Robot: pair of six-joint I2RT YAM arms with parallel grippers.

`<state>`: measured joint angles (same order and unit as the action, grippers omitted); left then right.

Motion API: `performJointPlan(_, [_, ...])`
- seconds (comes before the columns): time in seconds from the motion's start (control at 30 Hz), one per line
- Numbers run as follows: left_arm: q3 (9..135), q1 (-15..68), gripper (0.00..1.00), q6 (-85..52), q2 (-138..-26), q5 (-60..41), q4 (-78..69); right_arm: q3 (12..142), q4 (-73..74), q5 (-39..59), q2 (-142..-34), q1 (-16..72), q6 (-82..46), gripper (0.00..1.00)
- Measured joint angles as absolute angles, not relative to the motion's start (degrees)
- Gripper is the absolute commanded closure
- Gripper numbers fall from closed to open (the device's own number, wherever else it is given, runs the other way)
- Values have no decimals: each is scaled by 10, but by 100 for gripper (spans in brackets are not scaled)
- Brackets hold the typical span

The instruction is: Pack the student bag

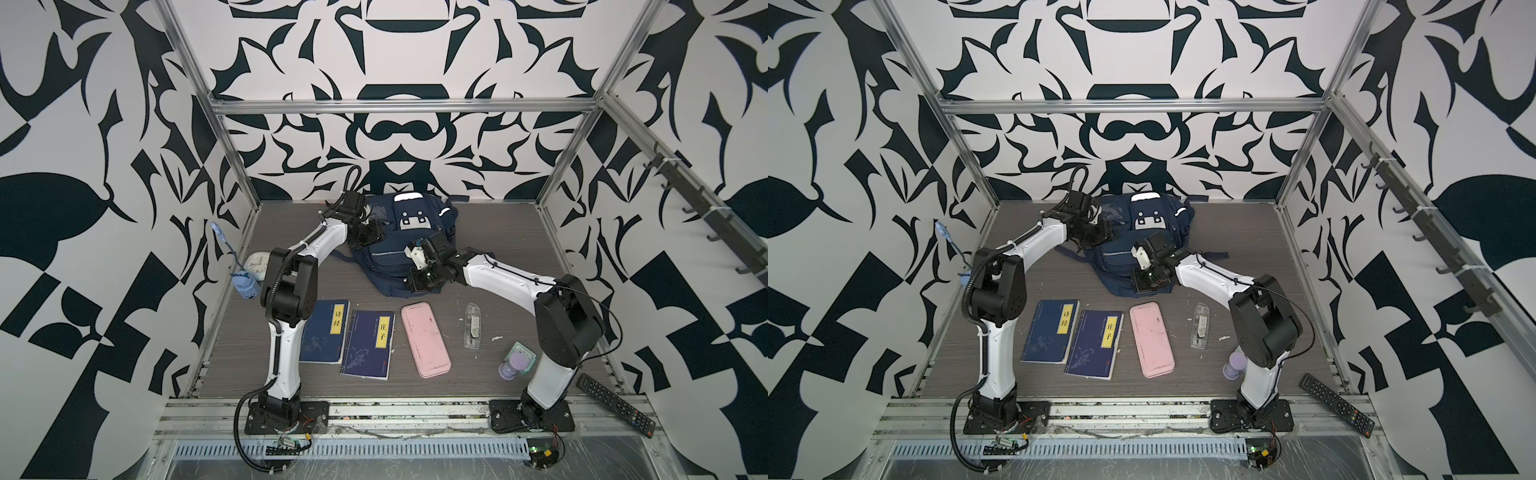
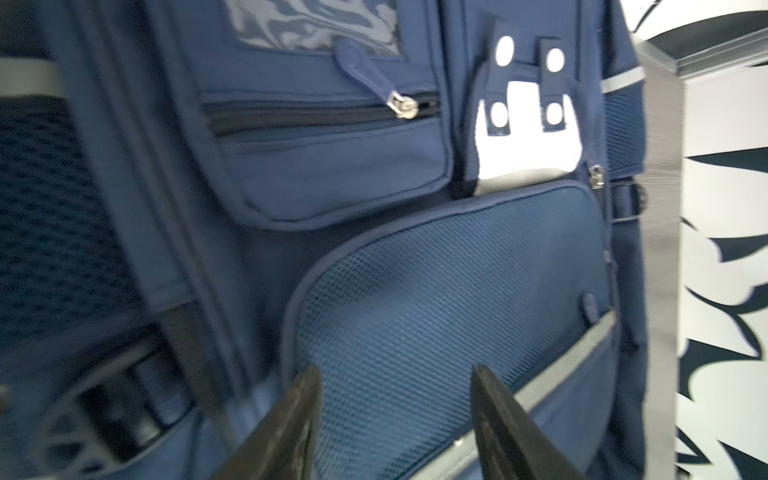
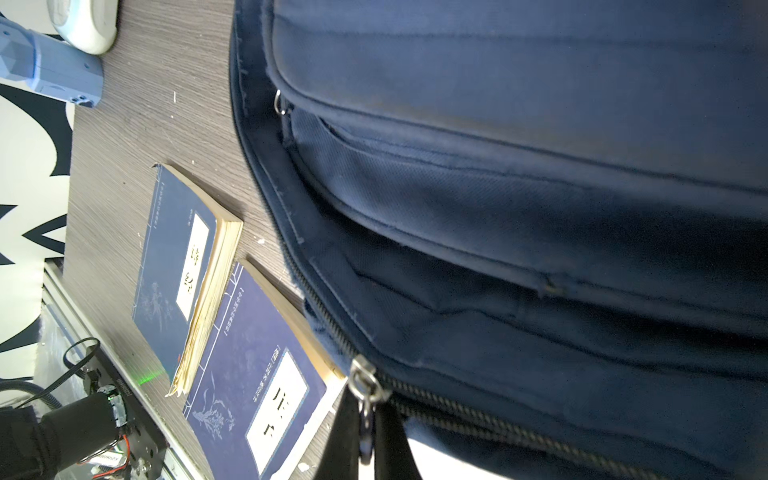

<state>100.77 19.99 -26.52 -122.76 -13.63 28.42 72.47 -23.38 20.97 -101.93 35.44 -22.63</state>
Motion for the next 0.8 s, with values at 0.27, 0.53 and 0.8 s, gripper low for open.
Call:
performJointPlan(0.27, [1030, 200, 39, -234, -1239, -110, 308, 725, -229, 210, -1019, 354, -227, 100])
performJointPlan(0.53, [1116, 200, 46, -213, -1307, -152, 332, 725, -229, 210, -1019, 355, -227, 100])
performJointPlan(0.8, [1102, 201, 44, -205, -1306, -141, 329, 725, -233, 209, -1019, 357, -224, 100])
